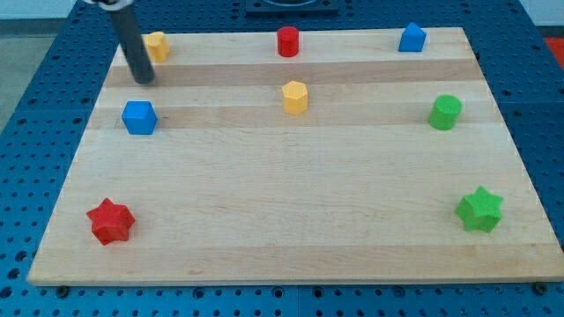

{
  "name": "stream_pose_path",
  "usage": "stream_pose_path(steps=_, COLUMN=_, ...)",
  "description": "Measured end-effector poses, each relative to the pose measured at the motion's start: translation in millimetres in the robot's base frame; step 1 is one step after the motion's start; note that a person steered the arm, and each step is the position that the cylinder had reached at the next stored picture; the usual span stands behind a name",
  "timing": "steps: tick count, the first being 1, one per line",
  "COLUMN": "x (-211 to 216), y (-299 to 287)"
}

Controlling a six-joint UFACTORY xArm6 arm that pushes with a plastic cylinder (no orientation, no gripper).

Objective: Move the heart to the bottom left side of the red circle

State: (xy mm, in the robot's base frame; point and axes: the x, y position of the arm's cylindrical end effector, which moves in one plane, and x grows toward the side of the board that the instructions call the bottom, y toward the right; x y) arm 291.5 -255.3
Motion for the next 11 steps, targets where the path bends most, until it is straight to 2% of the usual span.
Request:
stream_pose_path(steps=1, x=-26, y=-45)
stream_pose_path(steps=3, x=-74, y=-46)
stream_pose_path(steps=4, x=-81, y=-29)
stream_pose_path(steps=6, x=-54, y=27)
stream_pose_path(steps=7, x=-59, y=51)
stream_pose_path(steps=9, x=-92, y=58)
stream_pose_path(steps=11, x=-68, y=71)
